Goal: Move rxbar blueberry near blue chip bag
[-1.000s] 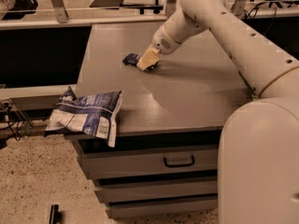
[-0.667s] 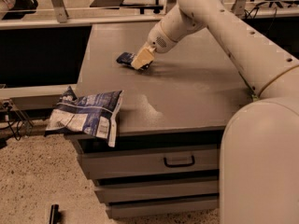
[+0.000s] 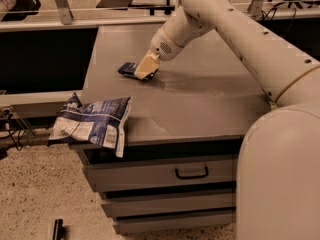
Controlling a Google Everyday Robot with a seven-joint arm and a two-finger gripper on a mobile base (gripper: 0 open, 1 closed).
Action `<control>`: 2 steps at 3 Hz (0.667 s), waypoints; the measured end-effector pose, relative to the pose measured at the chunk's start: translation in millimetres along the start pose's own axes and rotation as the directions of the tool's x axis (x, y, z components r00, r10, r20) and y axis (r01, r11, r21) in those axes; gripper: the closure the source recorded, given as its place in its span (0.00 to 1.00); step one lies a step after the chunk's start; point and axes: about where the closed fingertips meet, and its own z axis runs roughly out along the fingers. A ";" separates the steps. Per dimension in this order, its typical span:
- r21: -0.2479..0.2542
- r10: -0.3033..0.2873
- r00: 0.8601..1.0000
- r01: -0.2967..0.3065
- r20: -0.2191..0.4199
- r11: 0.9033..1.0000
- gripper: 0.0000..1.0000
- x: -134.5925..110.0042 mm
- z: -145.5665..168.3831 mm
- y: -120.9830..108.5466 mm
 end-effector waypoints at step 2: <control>-0.079 -0.027 0.999 0.025 -0.028 0.997 1.00 5.1 13.5 30.7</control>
Offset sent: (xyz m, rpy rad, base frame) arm -0.0474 0.0185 -0.0112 -0.0158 0.0509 0.1324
